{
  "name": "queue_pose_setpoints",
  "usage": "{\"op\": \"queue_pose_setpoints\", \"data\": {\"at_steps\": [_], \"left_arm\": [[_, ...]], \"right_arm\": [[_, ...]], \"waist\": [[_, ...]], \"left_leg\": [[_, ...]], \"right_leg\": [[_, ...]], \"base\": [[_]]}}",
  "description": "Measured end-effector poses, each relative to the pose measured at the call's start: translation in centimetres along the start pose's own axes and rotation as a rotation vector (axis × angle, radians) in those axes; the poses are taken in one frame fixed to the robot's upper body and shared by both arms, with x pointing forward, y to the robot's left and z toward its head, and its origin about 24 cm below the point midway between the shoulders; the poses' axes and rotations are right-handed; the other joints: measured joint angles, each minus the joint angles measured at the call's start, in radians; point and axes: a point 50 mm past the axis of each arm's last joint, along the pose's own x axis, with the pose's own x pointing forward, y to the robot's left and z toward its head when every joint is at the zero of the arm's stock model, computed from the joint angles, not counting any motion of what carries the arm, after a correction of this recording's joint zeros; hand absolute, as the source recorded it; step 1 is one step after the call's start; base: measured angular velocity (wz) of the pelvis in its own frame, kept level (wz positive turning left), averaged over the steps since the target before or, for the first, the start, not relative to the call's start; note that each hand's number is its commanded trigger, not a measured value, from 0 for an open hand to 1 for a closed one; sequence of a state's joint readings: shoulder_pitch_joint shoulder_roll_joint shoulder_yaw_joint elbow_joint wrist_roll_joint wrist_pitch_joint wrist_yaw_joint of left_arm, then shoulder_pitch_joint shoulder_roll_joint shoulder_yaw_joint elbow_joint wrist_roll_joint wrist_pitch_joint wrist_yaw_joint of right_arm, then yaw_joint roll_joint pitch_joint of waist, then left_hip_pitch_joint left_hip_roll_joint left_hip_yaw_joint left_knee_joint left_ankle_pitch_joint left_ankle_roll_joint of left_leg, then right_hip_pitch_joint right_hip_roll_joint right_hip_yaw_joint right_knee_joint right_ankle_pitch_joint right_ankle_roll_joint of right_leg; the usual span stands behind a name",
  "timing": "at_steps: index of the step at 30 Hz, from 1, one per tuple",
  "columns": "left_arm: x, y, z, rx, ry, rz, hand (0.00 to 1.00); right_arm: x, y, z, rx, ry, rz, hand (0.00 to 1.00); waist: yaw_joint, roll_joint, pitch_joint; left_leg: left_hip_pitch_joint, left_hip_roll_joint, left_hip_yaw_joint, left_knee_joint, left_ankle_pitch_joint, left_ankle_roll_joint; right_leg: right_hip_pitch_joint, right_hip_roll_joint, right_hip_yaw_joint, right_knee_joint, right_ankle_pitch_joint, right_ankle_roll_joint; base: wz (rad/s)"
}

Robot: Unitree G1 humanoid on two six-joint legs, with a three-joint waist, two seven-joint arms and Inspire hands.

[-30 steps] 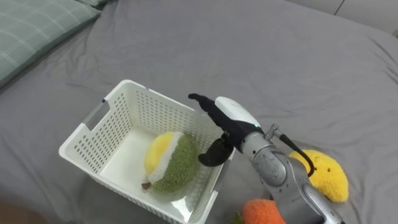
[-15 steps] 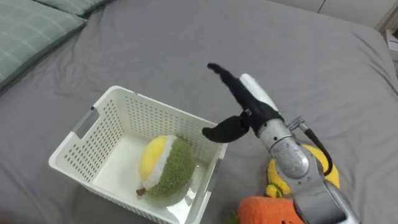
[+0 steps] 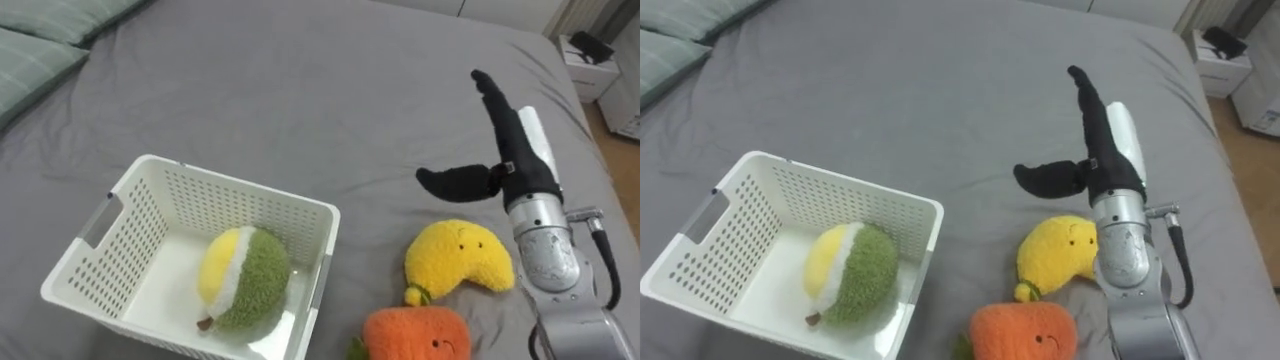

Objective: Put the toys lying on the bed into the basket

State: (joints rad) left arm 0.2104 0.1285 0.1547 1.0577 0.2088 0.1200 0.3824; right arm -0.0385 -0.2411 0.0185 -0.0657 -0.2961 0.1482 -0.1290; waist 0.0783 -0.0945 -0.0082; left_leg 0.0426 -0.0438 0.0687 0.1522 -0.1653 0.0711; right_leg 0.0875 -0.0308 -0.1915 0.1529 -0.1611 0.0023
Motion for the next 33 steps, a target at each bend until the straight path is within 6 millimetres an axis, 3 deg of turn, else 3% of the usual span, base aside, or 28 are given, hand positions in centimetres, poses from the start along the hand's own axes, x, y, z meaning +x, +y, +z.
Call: {"op": "queue_pose_setpoints", "data": {"at_steps": [4, 13, 19, 28, 30, 33], "left_arm": [[0.0, 0.1, 0.0, -0.002, -0.004, 0.004, 0.00], [0.0, 0.4, -0.3, -0.007, -0.009, 0.011, 0.00], [0.0, 0.5, -0.6, -0.007, 0.004, 0.014, 0.00], [-0.1, 0.6, -1.4, 0.007, 0.021, 0.014, 0.00], [0.0, 0.7, -1.3, 0.008, 0.021, 0.017, 0.00], [0.1, 0.7, -0.9, 0.006, 0.018, 0.015, 0.00]], "right_arm": [[-0.2, -0.3, -0.7, -0.017, 0.021, -0.016, 0.00], [-1.1, -1.5, -4.1, -0.067, 0.150, -0.068, 0.00], [-2.2, -1.3, -5.3, -0.079, 0.199, -0.051, 0.00], [-3.2, -0.4, -8.9, -0.107, 0.351, 0.010, 0.00], [-3.9, 0.1, -10.7, -0.128, 0.427, 0.038, 0.00], [-4.5, 0.4, -11.9, -0.141, 0.484, 0.057, 0.00]], "waist": [[-0.024, 0.000, 0.0008], [-0.035, -0.003, 0.0031], [-0.043, -0.007, 0.0072], [-0.040, -0.009, 0.0088], [-0.022, -0.006, 0.0069], [-0.013, -0.002, 0.0080]], "left_leg": [[0.000, 0.000, 0.002, -0.001, -0.001, 0.001], [0.000, 0.000, 0.002, -0.002, -0.001, 0.001], [-0.004, 0.000, 0.002, -0.001, -0.001, 0.001], [-0.005, 0.001, 0.004, -0.001, -0.002, 0.001], [-0.024, 0.001, 0.000, 0.003, -0.001, 0.001], [-0.048, 0.001, -0.002, 0.014, -0.001, 0.001]], "right_leg": [[0.000, -0.002, 0.001, 0.002, 0.000, 0.000], [-0.001, -0.002, 0.001, 0.002, 0.000, 0.001], [-0.006, -0.002, 0.001, 0.001, 0.000, 0.001], [-0.005, -0.003, 0.002, 0.001, 0.000, 0.000], [-0.022, -0.002, 0.001, 0.005, 0.001, 0.000], [-0.044, -0.001, 0.001, 0.012, 0.001, 0.000]], "base": [[-0.01], [0.00], [0.00], [0.00], [0.00], [0.00]]}}
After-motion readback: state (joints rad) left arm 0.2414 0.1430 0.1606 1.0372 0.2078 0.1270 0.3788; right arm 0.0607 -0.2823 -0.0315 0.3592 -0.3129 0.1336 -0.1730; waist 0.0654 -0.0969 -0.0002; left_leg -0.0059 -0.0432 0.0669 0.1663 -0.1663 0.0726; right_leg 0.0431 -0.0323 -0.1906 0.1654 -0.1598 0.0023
